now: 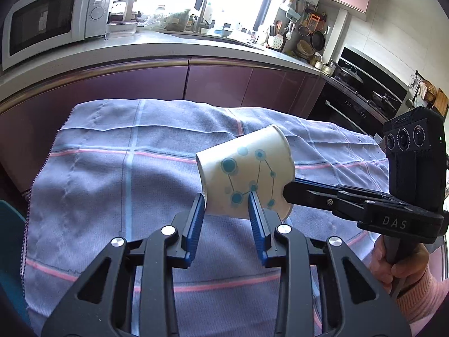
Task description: Collect trash
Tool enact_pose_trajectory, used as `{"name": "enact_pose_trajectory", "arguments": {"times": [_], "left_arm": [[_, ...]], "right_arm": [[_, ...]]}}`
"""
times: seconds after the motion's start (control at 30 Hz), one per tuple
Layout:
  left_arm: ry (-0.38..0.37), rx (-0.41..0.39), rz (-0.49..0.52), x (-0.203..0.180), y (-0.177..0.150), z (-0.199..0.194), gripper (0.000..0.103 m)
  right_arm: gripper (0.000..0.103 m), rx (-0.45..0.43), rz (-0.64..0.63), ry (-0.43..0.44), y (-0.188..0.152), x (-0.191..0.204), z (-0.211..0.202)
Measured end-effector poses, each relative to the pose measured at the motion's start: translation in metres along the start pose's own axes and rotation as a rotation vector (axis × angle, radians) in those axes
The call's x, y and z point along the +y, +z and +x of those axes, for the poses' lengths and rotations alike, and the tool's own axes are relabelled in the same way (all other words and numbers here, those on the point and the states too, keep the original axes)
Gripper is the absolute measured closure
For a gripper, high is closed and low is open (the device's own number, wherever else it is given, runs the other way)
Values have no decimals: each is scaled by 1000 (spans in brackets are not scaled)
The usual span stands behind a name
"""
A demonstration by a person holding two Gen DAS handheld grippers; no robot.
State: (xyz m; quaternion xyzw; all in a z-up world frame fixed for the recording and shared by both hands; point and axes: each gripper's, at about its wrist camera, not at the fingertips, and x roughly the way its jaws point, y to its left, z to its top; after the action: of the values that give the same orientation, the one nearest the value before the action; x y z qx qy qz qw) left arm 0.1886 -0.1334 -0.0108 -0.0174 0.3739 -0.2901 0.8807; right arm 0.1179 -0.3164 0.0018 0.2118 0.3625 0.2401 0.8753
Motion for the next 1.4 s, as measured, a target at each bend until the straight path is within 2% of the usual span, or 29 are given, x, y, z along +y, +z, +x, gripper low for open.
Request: {"name": "enact_pose_trajectory", "arguments": {"times": [0.3, 0.47, 0.57, 0.73, 0.87, 1.07, 1.4], "left_arm": [[81, -73, -73, 40, -26, -65, 72], [178, -121, -118, 69, -42, -110, 72], [223, -142, -172, 93, -53, -136, 72], [338, -159, -264, 129, -75, -168, 71], [370, -166, -322, 152, -96, -189, 71], [405, -168, -352, 164, -120, -203, 71], [423, -158, -389, 162, -137, -209, 71]], "right_arm": [[100, 63, -118, 122, 1, 56, 22], [100, 108, -191, 195, 2, 98, 47], [101, 139, -229, 244, 3, 123, 67], [101, 190, -258, 312, 3, 160, 102], [101, 222, -282, 331, 2, 183, 127], [101, 277, -320, 318, -3, 211, 164], [101, 411, -364, 214, -21, 235, 231]]}}
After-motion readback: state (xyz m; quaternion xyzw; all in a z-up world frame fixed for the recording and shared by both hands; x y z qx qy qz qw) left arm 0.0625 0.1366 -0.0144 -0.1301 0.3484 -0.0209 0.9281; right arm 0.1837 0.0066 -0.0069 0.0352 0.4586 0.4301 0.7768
